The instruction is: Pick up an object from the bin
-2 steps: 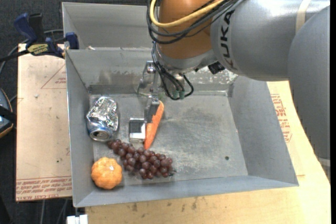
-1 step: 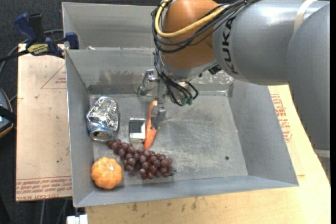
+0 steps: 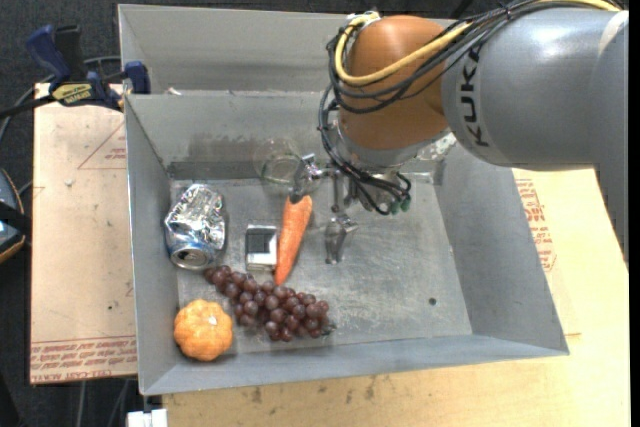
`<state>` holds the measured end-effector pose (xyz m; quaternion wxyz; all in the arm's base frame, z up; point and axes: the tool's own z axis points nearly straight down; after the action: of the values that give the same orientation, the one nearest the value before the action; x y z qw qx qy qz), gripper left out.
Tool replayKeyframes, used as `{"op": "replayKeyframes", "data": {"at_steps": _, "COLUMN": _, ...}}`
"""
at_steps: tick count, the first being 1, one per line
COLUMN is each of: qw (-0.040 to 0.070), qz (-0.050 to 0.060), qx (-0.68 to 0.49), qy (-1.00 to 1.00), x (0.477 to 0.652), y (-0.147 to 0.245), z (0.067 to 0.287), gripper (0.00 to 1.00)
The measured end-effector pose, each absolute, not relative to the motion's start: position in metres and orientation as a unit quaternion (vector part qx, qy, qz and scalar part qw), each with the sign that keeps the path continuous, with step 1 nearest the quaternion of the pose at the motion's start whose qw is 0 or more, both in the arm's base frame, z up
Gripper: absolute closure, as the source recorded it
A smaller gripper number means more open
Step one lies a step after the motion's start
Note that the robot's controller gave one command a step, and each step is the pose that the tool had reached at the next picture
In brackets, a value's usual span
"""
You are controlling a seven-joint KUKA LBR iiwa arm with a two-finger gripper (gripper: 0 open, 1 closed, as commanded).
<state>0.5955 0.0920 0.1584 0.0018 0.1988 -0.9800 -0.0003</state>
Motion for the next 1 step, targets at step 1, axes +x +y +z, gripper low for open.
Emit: {"op": "replayKeyframes", "data": {"at_steps": 1, "qw": -0.002, "qz": 0.000, "qx": 0.279, "qy": -0.960, "x": 0.6028, "y": 0.0992, "z": 0.1546, "gripper": 0.00}}
